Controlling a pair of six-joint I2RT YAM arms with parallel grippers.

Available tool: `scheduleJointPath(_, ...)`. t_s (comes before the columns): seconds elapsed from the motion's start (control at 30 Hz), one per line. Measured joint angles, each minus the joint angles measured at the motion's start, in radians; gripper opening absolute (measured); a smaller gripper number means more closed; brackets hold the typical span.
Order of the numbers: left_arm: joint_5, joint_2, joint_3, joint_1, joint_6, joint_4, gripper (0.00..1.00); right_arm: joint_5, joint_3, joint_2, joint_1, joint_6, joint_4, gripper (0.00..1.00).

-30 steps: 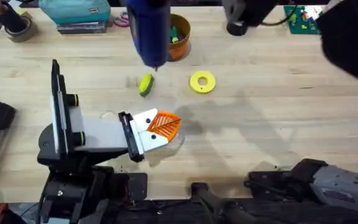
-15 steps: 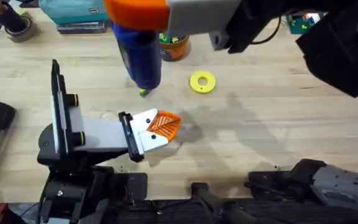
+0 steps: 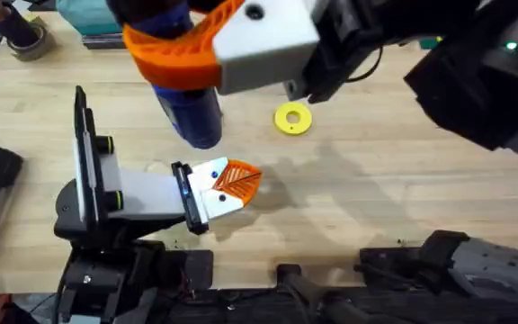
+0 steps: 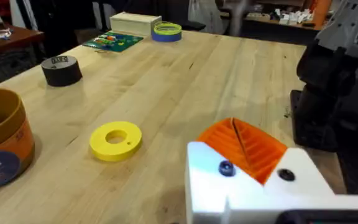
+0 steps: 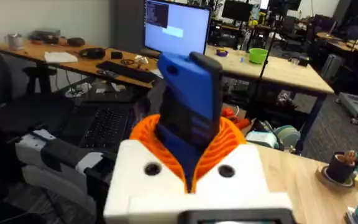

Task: Pick up the gripper from the table and insert it into the empty holder that is missing its gripper. Then pick up a screw, insert it into the mounting hole, and use the screwdriver to tighten it. Finally, clean up the table by picking up the vegetable and placing it into the bucket.

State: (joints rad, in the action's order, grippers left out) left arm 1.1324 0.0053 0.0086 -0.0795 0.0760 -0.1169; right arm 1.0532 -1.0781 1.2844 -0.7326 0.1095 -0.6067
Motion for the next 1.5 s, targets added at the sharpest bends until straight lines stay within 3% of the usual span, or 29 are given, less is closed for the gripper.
scheduleJointPath(1.13,0.000,0.000,0.000,0.000,0.000,0.000,0.006,-0.001,0.106,0.012,-0.049,-0.077,-0.007,0.021)
scheduleJointPath(1.5,0.000,0.000,0.000,0.000,0.000,0.000,0.006,-0.017,0.194,0.012,-0.051,-0.068,-0.139,0.021)
